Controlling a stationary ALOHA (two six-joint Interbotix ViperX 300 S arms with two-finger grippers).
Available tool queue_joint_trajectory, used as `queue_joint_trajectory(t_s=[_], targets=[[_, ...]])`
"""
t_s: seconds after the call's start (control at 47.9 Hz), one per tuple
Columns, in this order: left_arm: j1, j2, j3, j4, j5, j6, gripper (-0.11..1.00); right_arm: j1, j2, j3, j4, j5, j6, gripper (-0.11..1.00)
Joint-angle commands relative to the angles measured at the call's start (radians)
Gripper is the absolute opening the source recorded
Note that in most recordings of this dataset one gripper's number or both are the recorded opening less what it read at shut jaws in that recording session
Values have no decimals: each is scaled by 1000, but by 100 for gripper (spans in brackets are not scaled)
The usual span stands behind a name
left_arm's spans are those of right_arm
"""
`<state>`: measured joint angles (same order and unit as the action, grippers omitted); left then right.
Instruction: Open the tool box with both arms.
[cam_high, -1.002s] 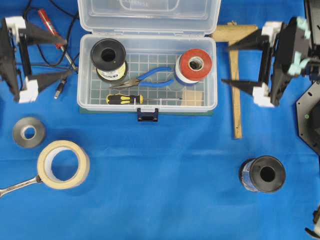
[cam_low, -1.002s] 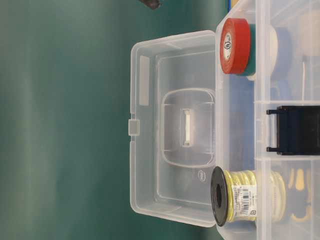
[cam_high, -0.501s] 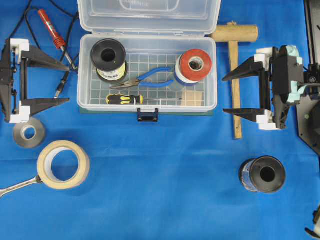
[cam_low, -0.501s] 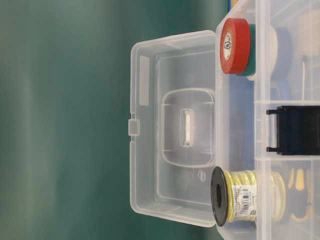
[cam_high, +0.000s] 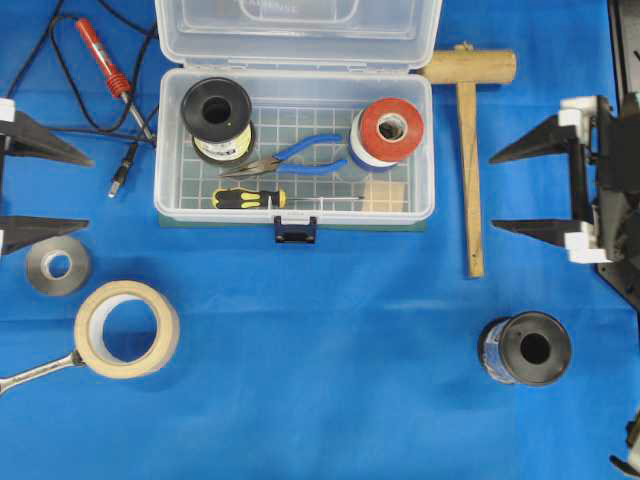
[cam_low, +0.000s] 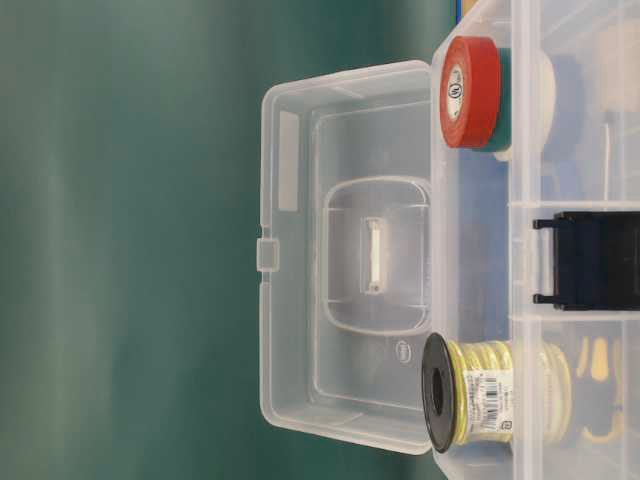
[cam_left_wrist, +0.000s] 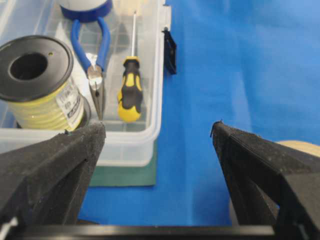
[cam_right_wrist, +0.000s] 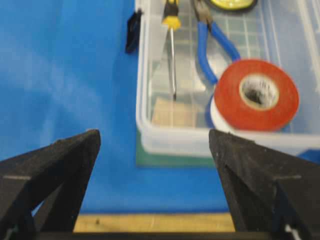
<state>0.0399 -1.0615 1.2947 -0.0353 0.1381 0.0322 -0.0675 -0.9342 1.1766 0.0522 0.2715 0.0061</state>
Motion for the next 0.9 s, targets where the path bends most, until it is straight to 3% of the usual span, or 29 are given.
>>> queue_joint_trajectory(t_s=[0.0,0.251,0.877], targets=[[-3,-37,3,-3,9,-3,92,-3,-31,9,5,0,6,87],[-3,-80,32,-3,26,-3,92,-14,-63,46,3,14,64,87],[-3,-75,37,-3,25,-2,92,-14,-54,48,0,12,64,87]])
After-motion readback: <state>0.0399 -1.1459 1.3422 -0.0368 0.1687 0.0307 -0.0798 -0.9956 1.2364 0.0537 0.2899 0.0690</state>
